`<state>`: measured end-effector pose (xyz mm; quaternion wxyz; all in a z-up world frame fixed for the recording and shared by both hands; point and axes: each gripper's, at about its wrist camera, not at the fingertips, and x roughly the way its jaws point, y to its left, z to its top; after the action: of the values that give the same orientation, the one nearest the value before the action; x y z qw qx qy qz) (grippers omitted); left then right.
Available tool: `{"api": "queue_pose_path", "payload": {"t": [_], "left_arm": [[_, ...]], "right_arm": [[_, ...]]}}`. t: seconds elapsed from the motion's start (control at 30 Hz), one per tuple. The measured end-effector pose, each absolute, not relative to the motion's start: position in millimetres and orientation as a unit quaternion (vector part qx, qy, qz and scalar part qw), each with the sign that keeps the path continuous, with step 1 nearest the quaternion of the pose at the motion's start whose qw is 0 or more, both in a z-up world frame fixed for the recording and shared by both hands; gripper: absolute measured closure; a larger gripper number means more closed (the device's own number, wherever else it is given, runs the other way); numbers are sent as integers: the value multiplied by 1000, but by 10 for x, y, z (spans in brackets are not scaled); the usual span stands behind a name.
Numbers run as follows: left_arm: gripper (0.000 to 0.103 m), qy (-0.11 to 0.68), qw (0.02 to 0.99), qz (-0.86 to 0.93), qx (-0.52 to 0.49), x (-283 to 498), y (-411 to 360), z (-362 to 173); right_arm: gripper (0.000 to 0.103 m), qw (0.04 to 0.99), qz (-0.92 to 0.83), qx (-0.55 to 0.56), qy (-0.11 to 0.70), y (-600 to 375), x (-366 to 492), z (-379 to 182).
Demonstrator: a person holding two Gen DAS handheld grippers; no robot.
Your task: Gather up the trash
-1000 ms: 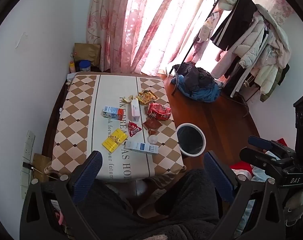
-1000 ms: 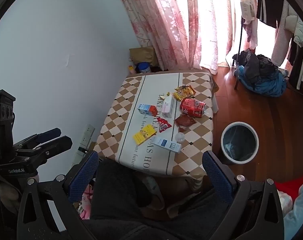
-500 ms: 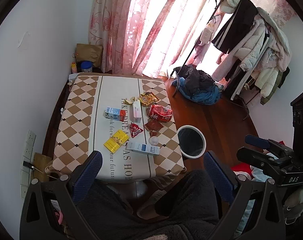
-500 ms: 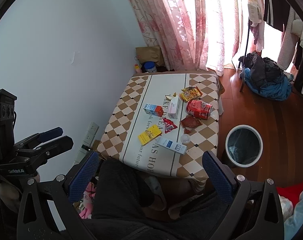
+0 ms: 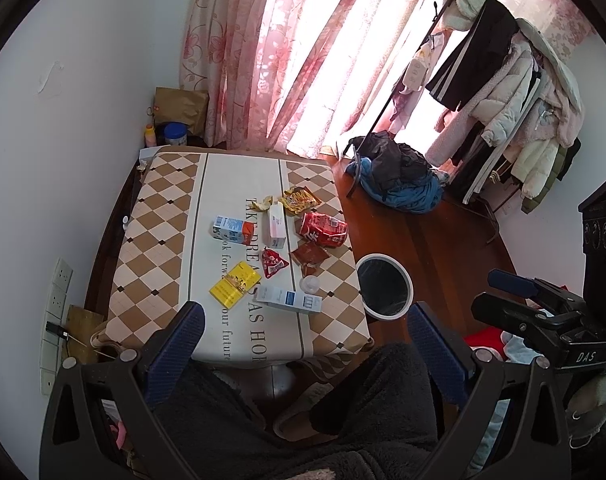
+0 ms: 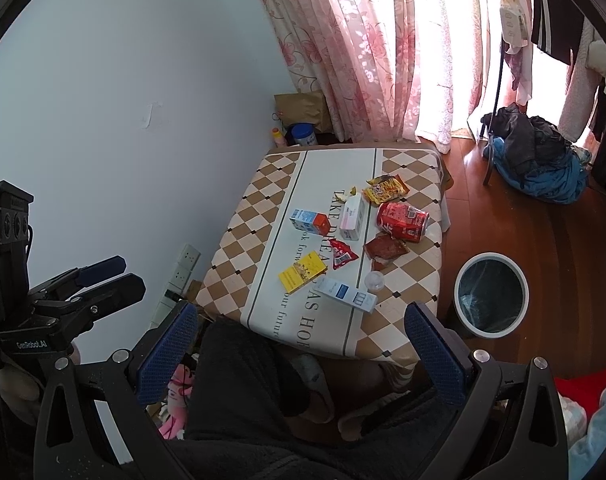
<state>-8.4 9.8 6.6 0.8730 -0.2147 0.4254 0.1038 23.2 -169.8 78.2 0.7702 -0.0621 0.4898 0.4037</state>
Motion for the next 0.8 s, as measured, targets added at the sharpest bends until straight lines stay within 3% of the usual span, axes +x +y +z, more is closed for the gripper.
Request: {"api": "queue_pose_path", "payload": {"t": [0.8], "left_arm": [[0,424,873,104,-215,-66,104,51]], "right_arm": [[0,771,404,-67,488,-1635,252,759]]}}
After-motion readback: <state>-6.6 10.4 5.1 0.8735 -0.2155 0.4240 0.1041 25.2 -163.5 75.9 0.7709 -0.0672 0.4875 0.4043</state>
